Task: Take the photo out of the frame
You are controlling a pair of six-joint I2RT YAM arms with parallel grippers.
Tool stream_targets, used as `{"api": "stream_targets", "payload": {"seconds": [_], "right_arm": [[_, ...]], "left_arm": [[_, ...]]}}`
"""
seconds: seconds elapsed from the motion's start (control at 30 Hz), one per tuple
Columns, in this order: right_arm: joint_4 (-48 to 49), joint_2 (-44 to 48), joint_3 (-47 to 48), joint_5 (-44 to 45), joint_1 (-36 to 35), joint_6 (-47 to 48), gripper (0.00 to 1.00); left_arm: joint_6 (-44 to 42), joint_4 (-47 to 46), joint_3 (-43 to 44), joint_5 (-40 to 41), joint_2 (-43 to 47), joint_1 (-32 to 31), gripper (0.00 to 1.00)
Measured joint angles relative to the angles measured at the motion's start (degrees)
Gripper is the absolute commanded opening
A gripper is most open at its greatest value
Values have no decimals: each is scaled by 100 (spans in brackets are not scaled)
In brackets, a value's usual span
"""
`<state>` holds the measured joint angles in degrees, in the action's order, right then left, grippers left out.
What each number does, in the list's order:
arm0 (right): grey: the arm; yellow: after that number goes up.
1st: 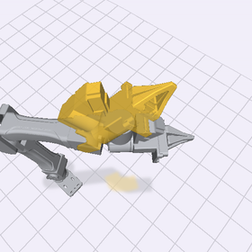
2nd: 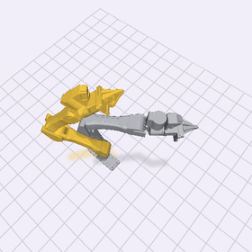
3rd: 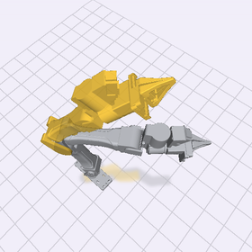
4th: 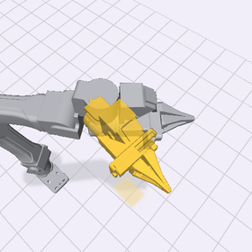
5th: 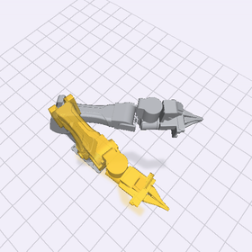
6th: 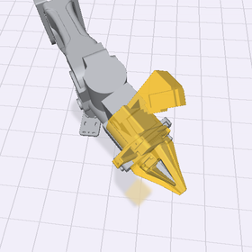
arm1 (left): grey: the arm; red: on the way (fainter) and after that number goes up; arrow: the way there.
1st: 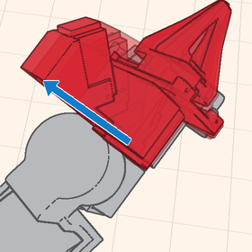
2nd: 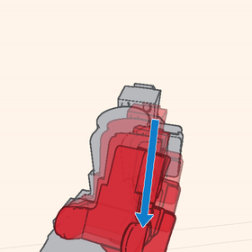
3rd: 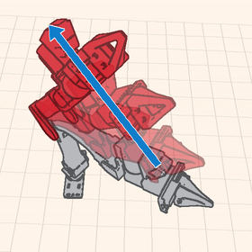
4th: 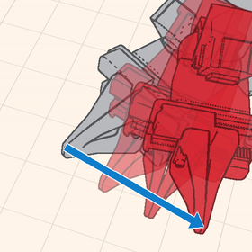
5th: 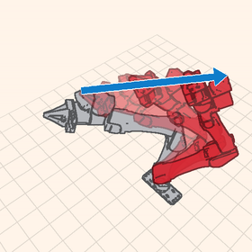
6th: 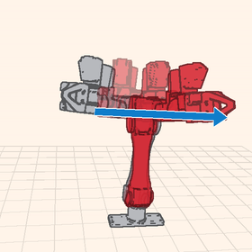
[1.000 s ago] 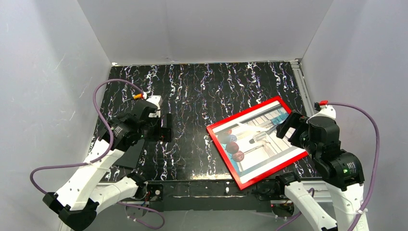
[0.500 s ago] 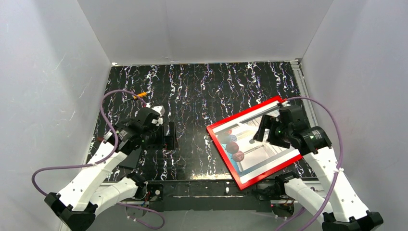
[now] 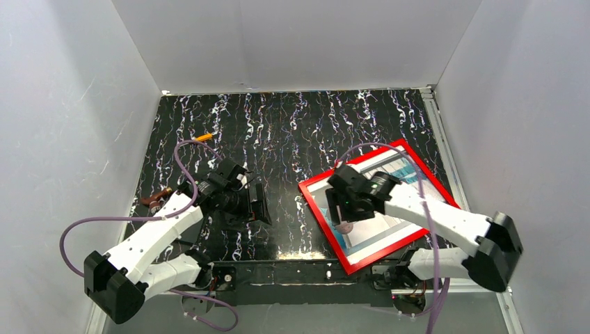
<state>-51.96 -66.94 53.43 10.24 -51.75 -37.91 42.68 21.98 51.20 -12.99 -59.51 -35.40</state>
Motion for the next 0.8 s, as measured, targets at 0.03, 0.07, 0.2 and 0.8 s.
{"api": "stream_targets", "payload": {"seconds": [0.03,0.07,0.2,0.8], "right_arm": [[4,-254,85,127,-155,-31,74],[11,-509,184,260,-317,-48,74],[109,-1279,505,662,-813,-57,71],[1126,-2352,564,728,-1351,101,58]], "left_arm": [[61,-44,-35,-26,-11,0,100],[142,-109,-92,-57,-17,0,100],[422,-240,-302,-105,-15,0,100],[1023,-586,-684,221,195,2,100]]}}
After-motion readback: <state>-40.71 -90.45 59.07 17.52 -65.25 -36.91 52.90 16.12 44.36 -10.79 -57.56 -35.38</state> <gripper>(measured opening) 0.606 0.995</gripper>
